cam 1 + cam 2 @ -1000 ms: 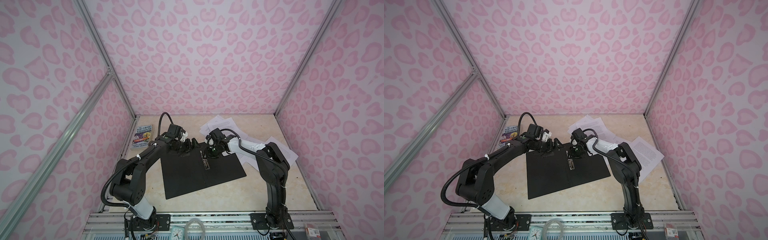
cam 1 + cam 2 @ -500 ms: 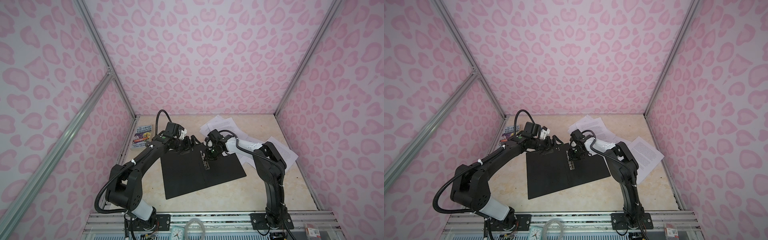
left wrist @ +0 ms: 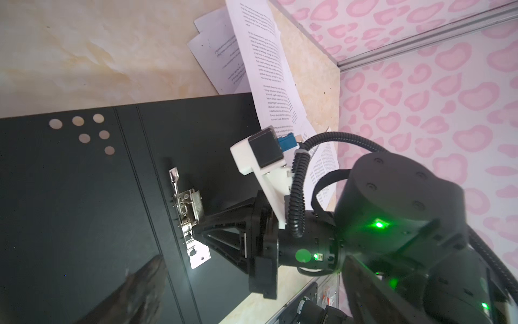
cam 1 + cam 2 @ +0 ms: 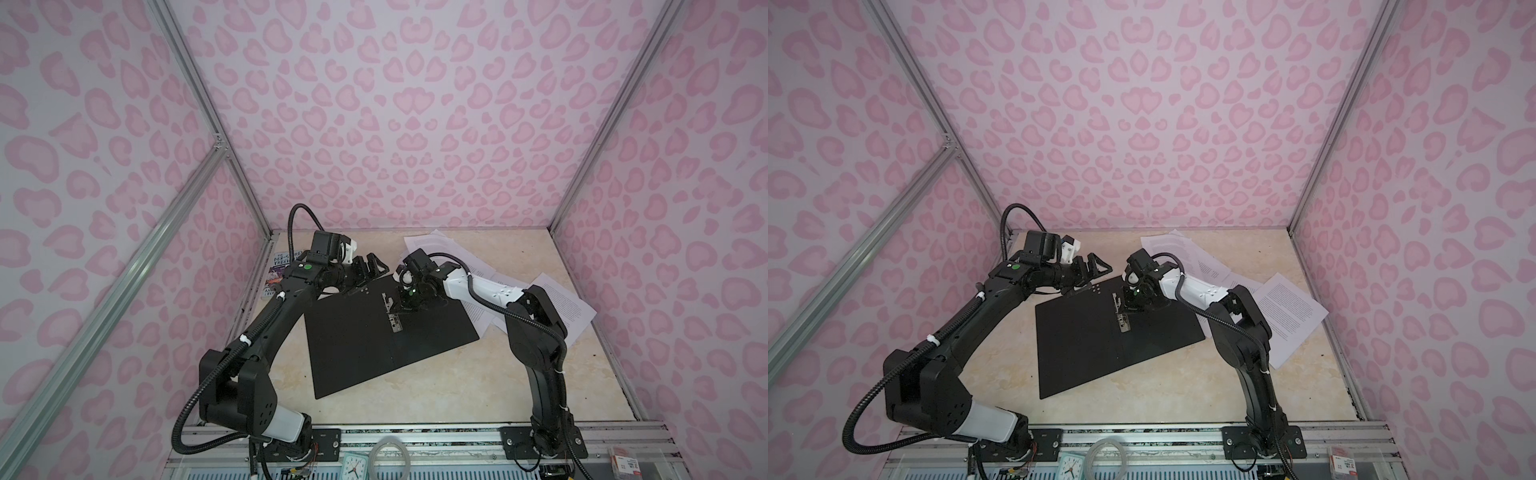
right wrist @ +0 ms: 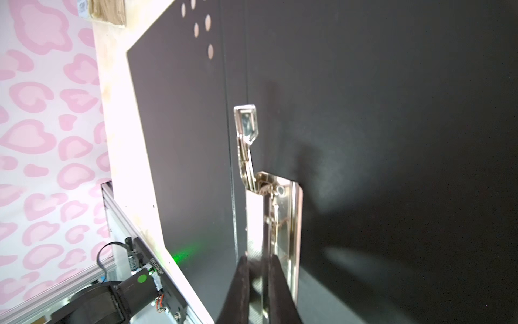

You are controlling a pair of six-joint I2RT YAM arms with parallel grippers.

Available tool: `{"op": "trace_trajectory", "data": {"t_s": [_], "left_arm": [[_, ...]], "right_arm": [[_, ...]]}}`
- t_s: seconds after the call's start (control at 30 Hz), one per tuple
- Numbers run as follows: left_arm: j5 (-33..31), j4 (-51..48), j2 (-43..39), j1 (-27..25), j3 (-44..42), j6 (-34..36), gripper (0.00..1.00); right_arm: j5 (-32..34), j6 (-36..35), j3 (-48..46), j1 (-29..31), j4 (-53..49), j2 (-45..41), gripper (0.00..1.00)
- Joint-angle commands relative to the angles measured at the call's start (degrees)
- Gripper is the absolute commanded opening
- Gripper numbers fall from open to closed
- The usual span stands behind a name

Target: Put the files into the folder

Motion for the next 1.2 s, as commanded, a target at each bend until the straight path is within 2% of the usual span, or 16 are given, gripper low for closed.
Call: {"op": "trace_trajectory", "data": {"t_s": [0.0,0.27,0.57,0.63,0.73,0.9,1.17], "left_arm": [[-0.79,-2.56,-1.62,0.43,0.7,0.82,0.99],[-1.36,-3.93,-4.06,0.83,-1.29,0.98,0.99],[-1.98,-5.87,-6.69,0.93,-2.31,1.09,0.99],[-2.06,-6.04,-7.08,0.92,-2.47,0.99,0.99],[-1.98,-6.1,-7.51,0.92,-2.32,0.52,0.99],[-1.75,-6.14,-7.63,0.92,-1.84,0.34,0.99],[-1.21,-4.07,-8.16,0.88,-3.29,-1.67,0.99]], "right_arm": [[-2.8,3.88,1.5,0.62,2.33,1.79,0.08],[-6.14,11.36,3.33,2.26,10.31,6.01,0.09],[-4.39,18.81,3.53,5.12,19.06,9.29,0.1],[-4.02,20.01,3.05,5.79,21.25,9.57,0.14],[-4.19,21.23,1.99,6.38,24.23,9.55,0.29],[-4.1,20.52,-1.44,6.26,24.65,6.88,0.41],[-3.41,10.06,-3.84,2.21,16.51,-2.27,0.53]]}}
